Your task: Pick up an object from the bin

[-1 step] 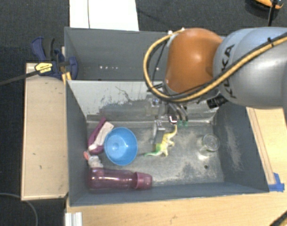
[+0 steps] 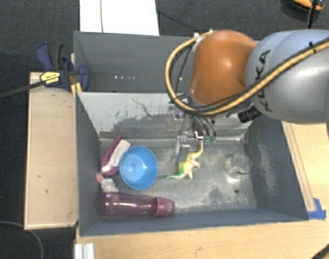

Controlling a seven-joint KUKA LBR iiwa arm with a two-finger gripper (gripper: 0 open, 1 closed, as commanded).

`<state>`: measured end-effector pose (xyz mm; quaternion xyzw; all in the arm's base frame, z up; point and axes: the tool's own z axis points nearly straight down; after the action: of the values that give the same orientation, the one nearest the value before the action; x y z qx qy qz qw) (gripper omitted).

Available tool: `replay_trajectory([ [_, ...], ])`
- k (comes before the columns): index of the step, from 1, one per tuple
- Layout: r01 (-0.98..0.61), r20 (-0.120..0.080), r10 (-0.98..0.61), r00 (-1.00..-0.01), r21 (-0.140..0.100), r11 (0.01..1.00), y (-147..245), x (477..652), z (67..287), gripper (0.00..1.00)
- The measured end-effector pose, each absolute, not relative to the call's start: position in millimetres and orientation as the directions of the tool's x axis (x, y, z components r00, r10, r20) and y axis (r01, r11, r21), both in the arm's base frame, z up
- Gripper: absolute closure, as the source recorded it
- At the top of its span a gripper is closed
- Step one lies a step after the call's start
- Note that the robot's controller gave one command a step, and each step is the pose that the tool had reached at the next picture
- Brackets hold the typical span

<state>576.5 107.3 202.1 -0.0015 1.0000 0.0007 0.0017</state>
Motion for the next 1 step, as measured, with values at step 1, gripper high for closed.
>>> replay_trajectory([
  [1, -0.068, 0.000, -0.068, -0.998, 0.002, 0.998, 95.3, 561.2, 207.1, 0.00],
])
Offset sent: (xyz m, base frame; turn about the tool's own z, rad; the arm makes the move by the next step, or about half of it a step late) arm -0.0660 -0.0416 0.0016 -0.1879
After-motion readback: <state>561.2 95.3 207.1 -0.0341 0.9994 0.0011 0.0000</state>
